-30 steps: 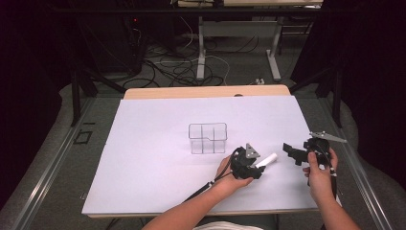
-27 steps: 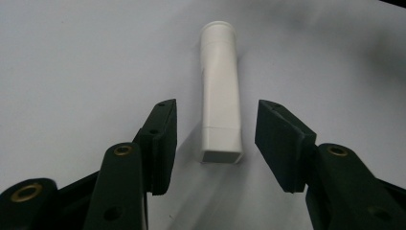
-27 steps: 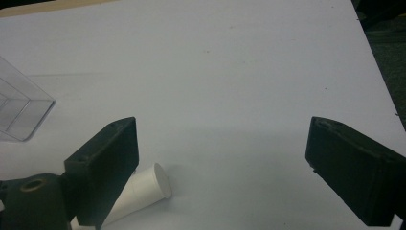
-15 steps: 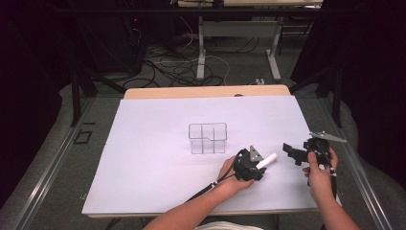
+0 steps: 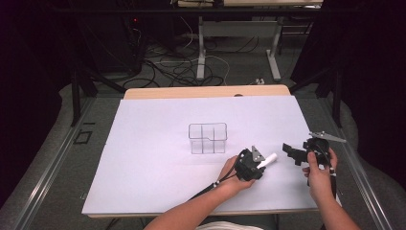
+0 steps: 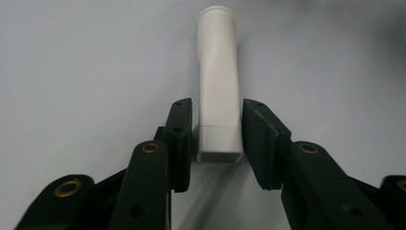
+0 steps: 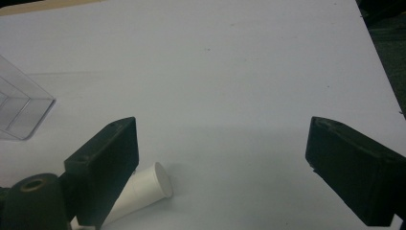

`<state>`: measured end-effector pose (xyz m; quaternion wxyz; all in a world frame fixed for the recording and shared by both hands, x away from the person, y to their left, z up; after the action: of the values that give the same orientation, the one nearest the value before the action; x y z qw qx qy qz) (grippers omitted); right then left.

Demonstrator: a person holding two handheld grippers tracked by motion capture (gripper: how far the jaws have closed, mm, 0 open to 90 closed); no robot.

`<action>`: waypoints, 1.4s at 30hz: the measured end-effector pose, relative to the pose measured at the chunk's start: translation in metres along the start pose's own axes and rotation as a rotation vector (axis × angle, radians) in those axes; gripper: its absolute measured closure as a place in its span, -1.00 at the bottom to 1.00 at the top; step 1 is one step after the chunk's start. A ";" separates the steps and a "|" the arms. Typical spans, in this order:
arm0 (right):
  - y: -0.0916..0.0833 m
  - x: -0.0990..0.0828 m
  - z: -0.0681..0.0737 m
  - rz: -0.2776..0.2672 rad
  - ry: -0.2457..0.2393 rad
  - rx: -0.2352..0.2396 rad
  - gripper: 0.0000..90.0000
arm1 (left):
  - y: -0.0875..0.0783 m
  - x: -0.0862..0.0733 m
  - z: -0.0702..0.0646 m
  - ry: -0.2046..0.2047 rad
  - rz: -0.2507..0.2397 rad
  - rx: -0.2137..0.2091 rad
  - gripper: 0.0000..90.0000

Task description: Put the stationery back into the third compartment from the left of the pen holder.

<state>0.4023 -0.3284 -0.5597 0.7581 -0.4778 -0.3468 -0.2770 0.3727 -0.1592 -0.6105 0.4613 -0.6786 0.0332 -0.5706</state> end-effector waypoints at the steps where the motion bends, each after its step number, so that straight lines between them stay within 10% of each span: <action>1: 0.000 0.000 0.000 0.000 0.001 -0.001 -0.77 | 0.000 0.000 0.000 -0.001 -0.004 0.001 0.52; 26: -0.001 0.001 0.001 -0.005 0.004 0.001 -0.77 | -0.004 0.001 0.001 -0.024 0.005 0.008 0.58; 42: 0.002 0.002 0.021 0.001 0.028 0.040 -0.93 | -0.039 0.015 0.026 -0.139 -0.069 0.031 0.58</action>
<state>0.3990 -0.3086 -0.5528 0.7725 -0.4588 -0.3412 -0.2762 0.3795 -0.1303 -0.5712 0.4533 -0.7099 -0.0311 -0.5382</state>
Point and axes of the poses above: each handheld gripper's, and its own axes: y roughly forward along the jaws, x roughly out of its top, z roughly to its left, the point moved 7 cm from there along y, roughly forward along the jaws, and after that the axes turned 8 degrees about x, right-handed, at the moved point
